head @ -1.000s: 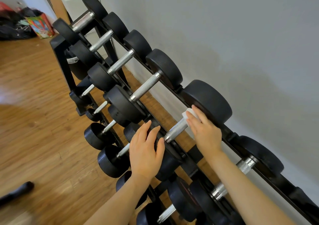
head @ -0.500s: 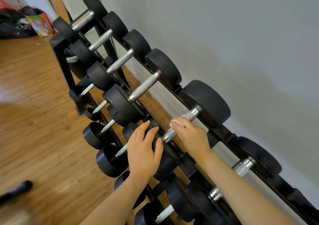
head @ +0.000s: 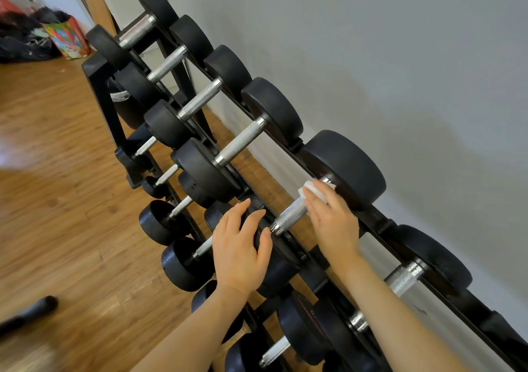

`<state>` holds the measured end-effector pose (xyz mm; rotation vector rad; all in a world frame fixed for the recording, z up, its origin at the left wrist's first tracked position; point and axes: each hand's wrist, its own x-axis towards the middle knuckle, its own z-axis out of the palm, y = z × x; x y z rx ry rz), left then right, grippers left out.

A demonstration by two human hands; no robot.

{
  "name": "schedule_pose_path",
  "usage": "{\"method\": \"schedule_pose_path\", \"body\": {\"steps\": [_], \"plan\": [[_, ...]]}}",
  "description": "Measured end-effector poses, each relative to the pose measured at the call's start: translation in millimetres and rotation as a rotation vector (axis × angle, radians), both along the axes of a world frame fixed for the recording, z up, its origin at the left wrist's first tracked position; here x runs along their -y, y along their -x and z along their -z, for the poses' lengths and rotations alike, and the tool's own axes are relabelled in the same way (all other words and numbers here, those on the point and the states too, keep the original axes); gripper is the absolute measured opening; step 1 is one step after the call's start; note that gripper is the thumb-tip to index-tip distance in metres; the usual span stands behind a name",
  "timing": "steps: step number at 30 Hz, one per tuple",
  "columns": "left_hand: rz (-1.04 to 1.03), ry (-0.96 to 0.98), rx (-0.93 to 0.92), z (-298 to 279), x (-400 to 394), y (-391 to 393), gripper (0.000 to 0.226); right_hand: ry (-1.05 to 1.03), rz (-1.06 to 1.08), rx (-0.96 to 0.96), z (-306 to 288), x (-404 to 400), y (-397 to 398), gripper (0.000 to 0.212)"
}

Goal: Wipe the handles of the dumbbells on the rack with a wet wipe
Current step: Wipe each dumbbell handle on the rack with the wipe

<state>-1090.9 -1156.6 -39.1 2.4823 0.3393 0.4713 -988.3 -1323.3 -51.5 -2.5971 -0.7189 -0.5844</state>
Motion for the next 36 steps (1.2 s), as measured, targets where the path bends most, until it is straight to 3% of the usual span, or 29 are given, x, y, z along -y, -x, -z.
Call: {"method": "schedule_pose_path", "body": {"steps": [3, 9, 14, 23, 32, 36], "plan": [[0.003, -0.002, 0.003, -0.7, 0.3, 0.6, 0.042, 0.02, -0.126, -0.013, 10.2, -1.5, 10.4, 0.05], [0.006, -0.001, 0.009, 0.5, -0.8, 0.6, 0.042, -0.093, 0.022, 0.0, 11.5, 7.3, 3.1, 0.049], [0.0, 0.002, -0.002, -0.9, 0.5, 0.2, 0.043, -0.076, -0.109, 0.011, 22.8, 0.1, 21.2, 0.046], [-0.004, 0.008, -0.007, -2.7, 0.3, 1.0, 0.045, -0.366, 0.03, -0.04, 21.3, -12.5, 26.3, 0.036], [-0.007, -0.01, -0.006, -4.1, 1.3, 0.2, 0.047, -0.142, 0.166, 0.121, 17.8, -6.0, 19.3, 0.033], [-0.008, -0.002, -0.009, -4.5, 2.0, -0.4, 0.047, -0.21, 0.116, 0.123, 19.8, -11.8, 15.9, 0.03]]}}
